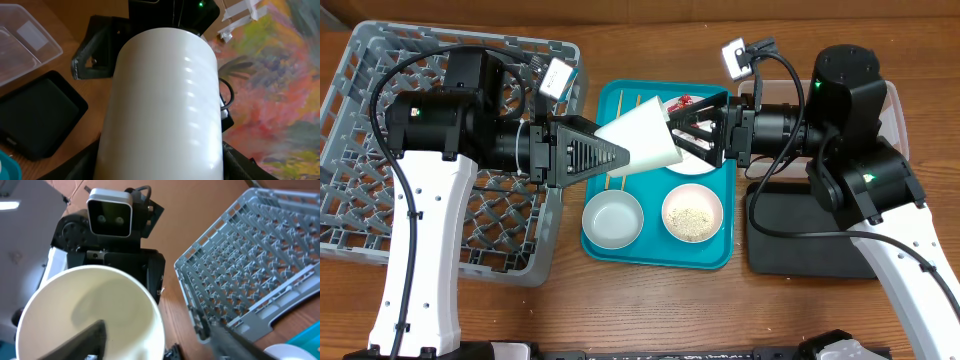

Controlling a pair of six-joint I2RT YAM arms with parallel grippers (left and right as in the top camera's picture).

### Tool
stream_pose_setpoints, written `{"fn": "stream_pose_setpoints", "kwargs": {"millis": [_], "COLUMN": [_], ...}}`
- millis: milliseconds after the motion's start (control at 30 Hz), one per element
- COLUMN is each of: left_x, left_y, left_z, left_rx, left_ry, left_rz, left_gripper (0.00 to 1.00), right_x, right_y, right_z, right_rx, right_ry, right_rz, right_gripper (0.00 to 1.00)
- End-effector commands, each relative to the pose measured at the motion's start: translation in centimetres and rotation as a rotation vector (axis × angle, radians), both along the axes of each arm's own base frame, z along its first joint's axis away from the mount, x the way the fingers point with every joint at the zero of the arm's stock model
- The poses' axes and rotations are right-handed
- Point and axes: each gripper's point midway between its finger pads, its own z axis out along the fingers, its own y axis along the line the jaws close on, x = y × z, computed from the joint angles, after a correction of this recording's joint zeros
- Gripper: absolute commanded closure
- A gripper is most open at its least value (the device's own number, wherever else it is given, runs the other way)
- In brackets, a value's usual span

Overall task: Sort waste into correct bins and load items into the dishwasher
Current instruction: 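Lower the paper cup into the dish rack and open the left gripper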

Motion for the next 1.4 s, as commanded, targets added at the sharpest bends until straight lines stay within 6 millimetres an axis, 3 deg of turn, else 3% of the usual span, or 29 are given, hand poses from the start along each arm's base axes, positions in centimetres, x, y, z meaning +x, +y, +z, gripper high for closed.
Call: {"fn": "stream_pose_setpoints", "kwargs": {"millis": [0,133,200,267,367,433,533,667,900,1100,1267,1367], "left_x": [-0.1,0.3,0.8,1.4,2.1,2.1,0.8,-0.9,-2.2,-2.2,-1.8,-2.4], "left_y": [-0.1,0.4,1.6,3.4,7.8,12.3,17.6,22.3,24.7,24.0,21.9,21.7], "left_z": [-0.5,-2.8,-4.4,-5.9,-8.3,-10.1,-11.6,-13.2,-18.0,-22.6,-24.7,-26.0], "left_rx": [0.031,0.181,0.303,0.424,0.647,0.843,1.070,1.302,1.463,1.446,1.340,1.349], "left_ry": [0.020,0.089,0.148,0.212,0.310,0.385,0.456,0.567,0.728,0.809,0.854,0.878], "left_rz": [0.002,0.050,0.123,0.226,0.450,0.650,0.859,1.035,1.093,1.046,0.980,0.958], "left_gripper": [0.42,0.49,0.52,0.52,0.51,0.51,0.50,0.49,0.49,0.51,0.54,0.53], "right_x": [-0.4,0.4,1.5,2.7,3.0,2.4,1.3,0.3,-0.6,-0.7,-0.5,-0.4], "right_y": [-0.2,-0.5,-1.2,-2.6,-4.5,-5.2,-5.4,-5.3,-4.1,-3.8,-3.7,-3.7], "right_z": [1.1,-0.5,-2.6,-5.6,-9.2,-10.9,-12.6,-13.8,-15.2,-16.2,-16.9,-17.3], "right_rx": [0.008,-0.039,-0.103,-0.202,-0.345,-0.426,-0.517,-0.595,-0.653,-0.684,-0.698,-0.708], "right_ry": [-0.017,0.053,0.138,0.253,0.351,0.393,0.424,0.430,0.439,0.466,0.480,0.491], "right_rz": [0.005,-0.059,-0.161,-0.304,-0.445,-0.489,-0.510,-0.520,-0.483,-0.467,-0.465,-0.462], "right_gripper": [0.26,0.23,0.15,0.15,0.15,0.15,0.14,0.13,0.12,0.12,0.12,0.12]}}
